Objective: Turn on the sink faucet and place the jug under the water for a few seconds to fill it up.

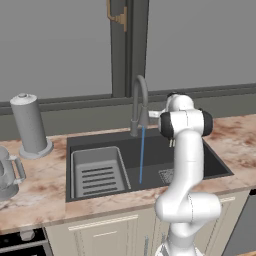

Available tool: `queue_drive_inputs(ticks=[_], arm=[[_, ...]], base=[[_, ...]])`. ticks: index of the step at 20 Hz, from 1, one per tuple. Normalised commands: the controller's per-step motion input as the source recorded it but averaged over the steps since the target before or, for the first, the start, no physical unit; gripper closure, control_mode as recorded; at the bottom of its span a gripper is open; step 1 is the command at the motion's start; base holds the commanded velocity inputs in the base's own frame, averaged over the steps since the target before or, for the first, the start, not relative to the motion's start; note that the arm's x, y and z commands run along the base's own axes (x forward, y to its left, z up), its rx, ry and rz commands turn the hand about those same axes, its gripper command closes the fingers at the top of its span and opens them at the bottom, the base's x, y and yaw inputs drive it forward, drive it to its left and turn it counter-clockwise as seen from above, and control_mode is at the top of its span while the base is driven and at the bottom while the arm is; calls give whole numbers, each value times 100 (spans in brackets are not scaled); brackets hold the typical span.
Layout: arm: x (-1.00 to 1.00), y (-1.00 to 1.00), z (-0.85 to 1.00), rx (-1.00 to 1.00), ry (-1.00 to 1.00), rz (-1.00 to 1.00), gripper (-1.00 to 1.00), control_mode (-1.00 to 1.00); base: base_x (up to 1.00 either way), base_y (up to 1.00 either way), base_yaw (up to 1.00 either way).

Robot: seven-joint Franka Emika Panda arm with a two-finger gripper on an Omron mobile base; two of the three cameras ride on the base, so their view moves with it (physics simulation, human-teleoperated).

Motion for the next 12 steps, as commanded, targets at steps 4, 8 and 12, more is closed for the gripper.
queue_drive_inputs(ticks=[4, 8, 12], arm=[[0, -1, -31, -1, 15, -1, -100, -100], [-53, -22, -9, 0, 2, 0, -100, -100], [-93, -46, 0, 0, -7, 0, -100, -100]], base=[[0, 0, 0], [0, 0, 0], [0, 0, 0]])
